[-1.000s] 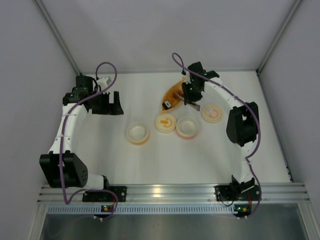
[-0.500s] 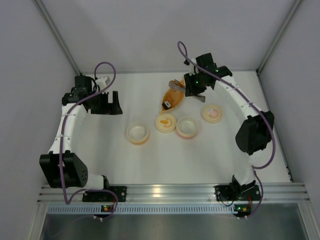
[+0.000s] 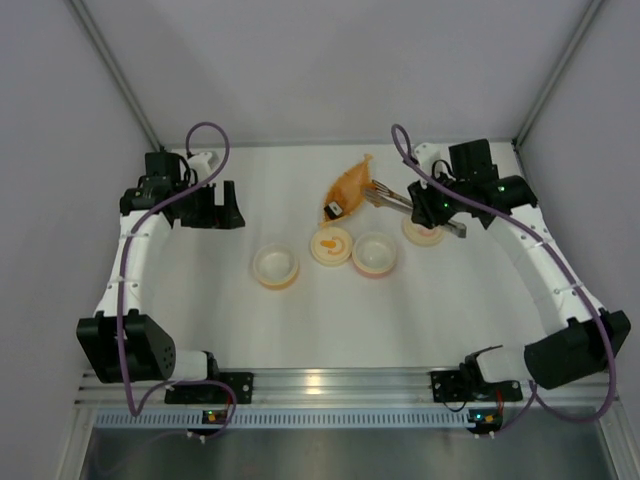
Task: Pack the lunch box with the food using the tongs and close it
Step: Place the fake food in the packing box, then pick up the fake food from the plate.
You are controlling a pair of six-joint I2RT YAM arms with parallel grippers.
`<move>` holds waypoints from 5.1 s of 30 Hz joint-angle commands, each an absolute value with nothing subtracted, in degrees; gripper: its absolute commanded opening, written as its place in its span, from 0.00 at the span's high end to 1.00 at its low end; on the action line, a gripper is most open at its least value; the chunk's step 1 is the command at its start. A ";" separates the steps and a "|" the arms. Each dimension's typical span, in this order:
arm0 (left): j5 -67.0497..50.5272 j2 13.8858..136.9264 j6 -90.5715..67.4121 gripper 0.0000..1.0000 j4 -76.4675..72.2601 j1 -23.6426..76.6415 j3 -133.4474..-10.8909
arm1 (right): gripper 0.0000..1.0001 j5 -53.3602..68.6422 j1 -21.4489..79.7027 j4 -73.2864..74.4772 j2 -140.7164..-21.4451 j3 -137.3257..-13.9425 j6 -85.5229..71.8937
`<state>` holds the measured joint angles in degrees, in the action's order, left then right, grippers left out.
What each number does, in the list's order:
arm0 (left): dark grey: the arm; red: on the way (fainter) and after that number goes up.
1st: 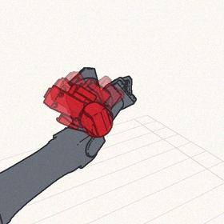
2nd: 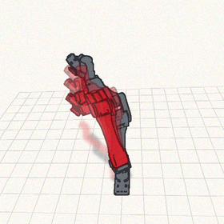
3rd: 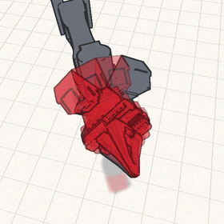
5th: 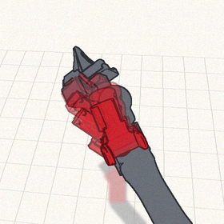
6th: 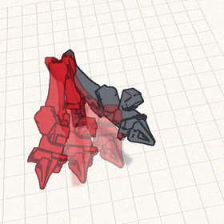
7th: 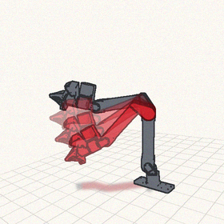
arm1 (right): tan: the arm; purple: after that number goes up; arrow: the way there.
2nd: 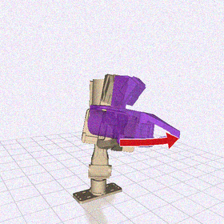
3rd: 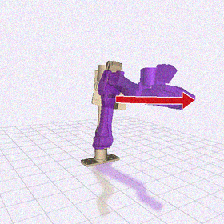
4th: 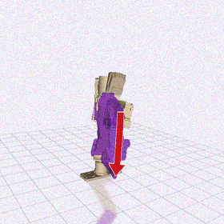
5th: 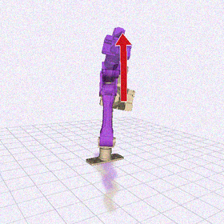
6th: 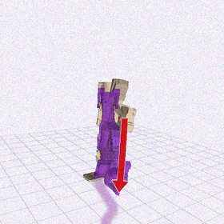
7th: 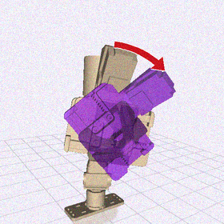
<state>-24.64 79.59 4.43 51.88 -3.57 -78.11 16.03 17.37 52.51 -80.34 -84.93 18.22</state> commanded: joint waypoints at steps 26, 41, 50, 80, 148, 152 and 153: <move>-25.93 76.99 5.36 0.02 50.80 -3.96 -77.61 | 1.00 14.85 17.05 49.48 -71.45 -64.51 27.07; -25.75 77.87 5.71 0.02 50.27 -3.96 -77.43 | 0.99 14.68 17.32 45.44 -73.65 -62.40 29.26; -25.66 78.05 5.71 0.02 50.01 -3.96 -77.26 | 0.84 13.10 17.49 44.47 -74.27 -61.70 30.67; -26.72 78.13 6.07 0.02 50.54 -3.87 -78.31 | 0.56 19.24 17.58 51.42 -76.10 -79.09 22.87; -23.29 79.72 7.29 0.02 46.49 -3.96 -72.33 | 0.68 19.16 22.15 51.24 -121.11 -112.76 -8.44; -23.47 79.89 7.21 0.02 46.41 -4.04 -72.51 | 0.78 19.07 22.06 51.59 -120.59 -113.11 -8.18; -23.47 79.81 7.21 0.02 46.41 -3.96 -72.51 | 0.80 19.16 21.97 51.68 -120.41 -113.20 -8.00</move>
